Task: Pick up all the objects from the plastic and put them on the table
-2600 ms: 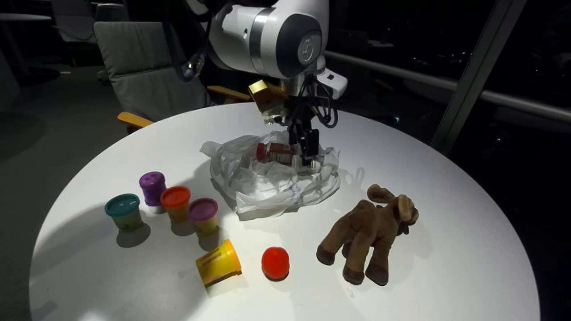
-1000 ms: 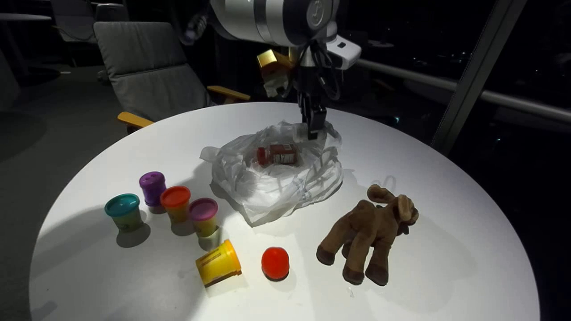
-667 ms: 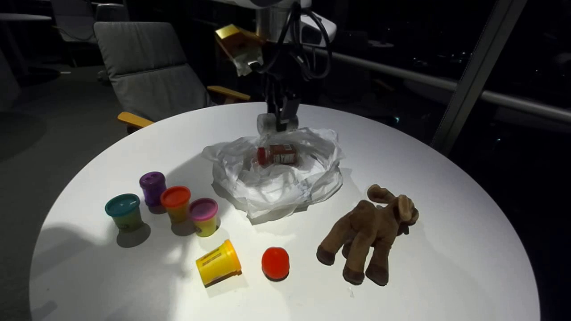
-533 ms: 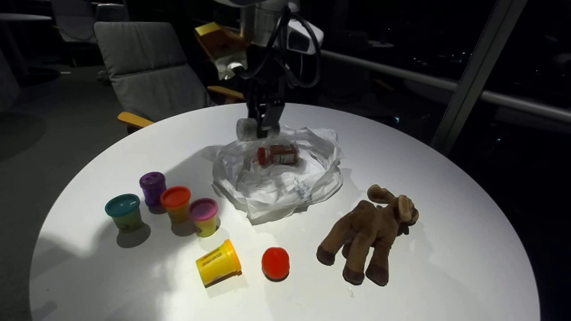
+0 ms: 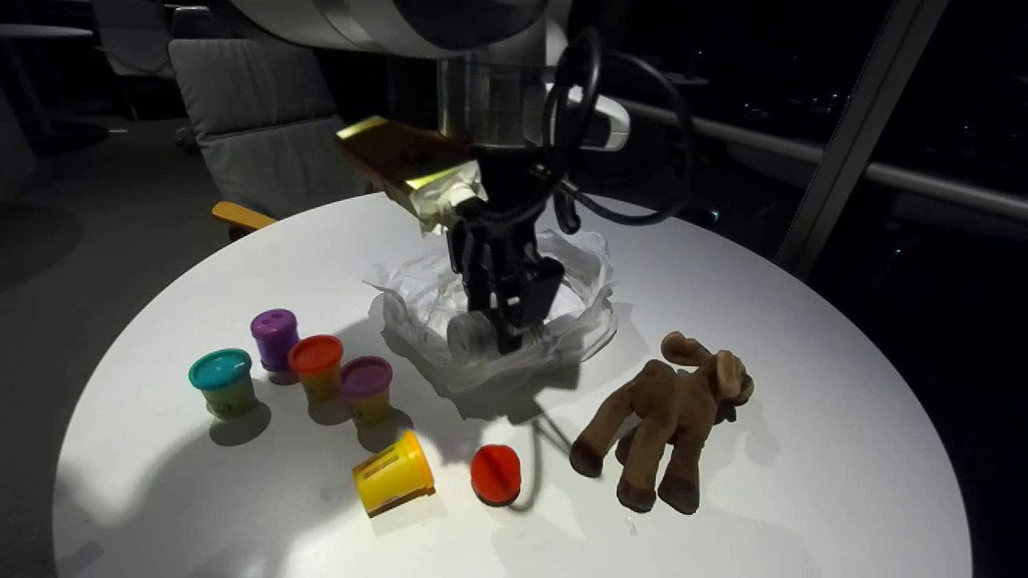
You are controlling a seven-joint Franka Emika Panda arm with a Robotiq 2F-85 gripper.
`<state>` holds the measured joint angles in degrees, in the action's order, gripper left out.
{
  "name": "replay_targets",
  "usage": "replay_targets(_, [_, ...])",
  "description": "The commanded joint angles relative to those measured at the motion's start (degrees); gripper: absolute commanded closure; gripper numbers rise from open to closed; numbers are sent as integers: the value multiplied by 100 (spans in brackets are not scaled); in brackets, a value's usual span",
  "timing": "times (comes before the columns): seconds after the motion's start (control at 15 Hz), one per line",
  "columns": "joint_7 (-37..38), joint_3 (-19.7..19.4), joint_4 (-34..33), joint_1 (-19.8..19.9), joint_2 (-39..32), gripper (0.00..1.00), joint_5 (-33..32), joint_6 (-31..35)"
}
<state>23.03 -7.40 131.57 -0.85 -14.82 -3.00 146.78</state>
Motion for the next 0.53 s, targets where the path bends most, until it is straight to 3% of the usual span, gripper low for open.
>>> replay_targets(0.0, [812, -484, 86, -236, -33, 74, -1139, 210])
replay_targets(0.47, [1797, -695, -171, -440, -575, 74, -1661, 585])
